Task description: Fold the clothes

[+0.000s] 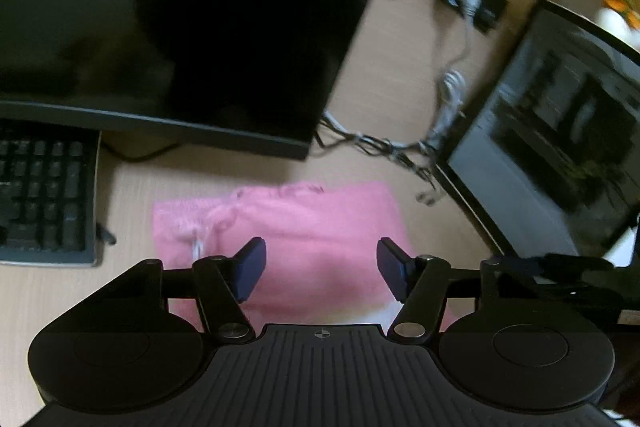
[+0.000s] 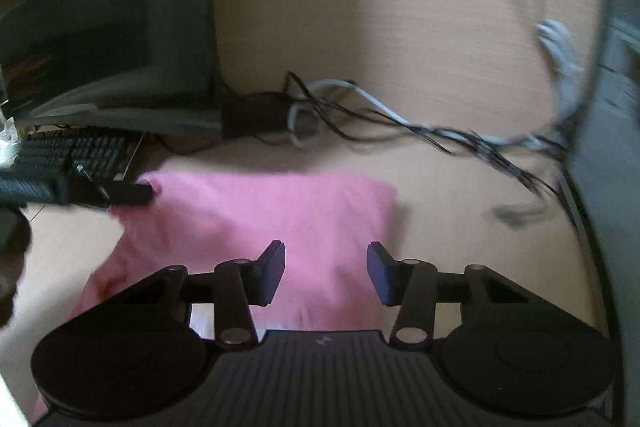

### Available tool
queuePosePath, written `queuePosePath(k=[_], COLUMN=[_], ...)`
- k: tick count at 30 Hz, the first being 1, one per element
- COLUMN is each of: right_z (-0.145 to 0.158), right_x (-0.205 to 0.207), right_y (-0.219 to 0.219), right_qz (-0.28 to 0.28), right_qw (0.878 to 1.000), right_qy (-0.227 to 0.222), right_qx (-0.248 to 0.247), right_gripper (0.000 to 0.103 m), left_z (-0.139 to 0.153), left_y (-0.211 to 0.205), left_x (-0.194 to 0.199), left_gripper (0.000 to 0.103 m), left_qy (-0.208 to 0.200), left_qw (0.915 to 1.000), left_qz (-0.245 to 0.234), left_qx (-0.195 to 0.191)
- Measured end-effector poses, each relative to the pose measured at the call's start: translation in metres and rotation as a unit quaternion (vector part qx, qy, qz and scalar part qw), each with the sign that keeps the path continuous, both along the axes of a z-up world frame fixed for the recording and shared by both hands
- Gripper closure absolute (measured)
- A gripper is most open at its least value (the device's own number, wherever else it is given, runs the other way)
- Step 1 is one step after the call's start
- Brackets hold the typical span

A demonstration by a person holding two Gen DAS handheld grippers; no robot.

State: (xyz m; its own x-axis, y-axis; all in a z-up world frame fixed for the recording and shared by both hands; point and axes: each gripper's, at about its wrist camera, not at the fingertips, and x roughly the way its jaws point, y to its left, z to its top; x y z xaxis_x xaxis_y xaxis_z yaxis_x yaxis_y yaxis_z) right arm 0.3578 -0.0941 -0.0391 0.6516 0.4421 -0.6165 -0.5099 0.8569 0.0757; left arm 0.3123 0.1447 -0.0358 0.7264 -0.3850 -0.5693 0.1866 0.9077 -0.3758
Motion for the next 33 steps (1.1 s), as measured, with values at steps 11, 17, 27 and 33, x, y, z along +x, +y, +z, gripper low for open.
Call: queuePosePath(k=[11,17,27,33], right_z=[-0.047,-0.013,-0.053,-0.004], right_x=[0.070,0.084,0.122,0.048], right_y=[0.013,0.032,0.073,0.055], right_qz=[0.049,0.087,0.141,0.193], right_qw=[0.997,0.996,0.988,0.980], right_qy=[0.053,0.004,0.045,-0.003], right_qx=[-0.010,0.001,-0.055,-0.042], right_gripper=[0.054,0.054,0.095,0.098], left_z=[-0.062,-0.056,-0.021,-0.020], left_y=[0.018,0.013,0.045,0.093], left_x=[0.061,0.058,0.011,-0.029], left_gripper=[0.044,0.029,0.011,0.009], left_qy=[0.065,0.065,0.046,0.058], left_qw=[0.9942,0.9944,0.9893,0.9772], left_qz=[0.079,0.081,0.133,0.178], left_qx=[0.032,0.022,-0.037,-0.100])
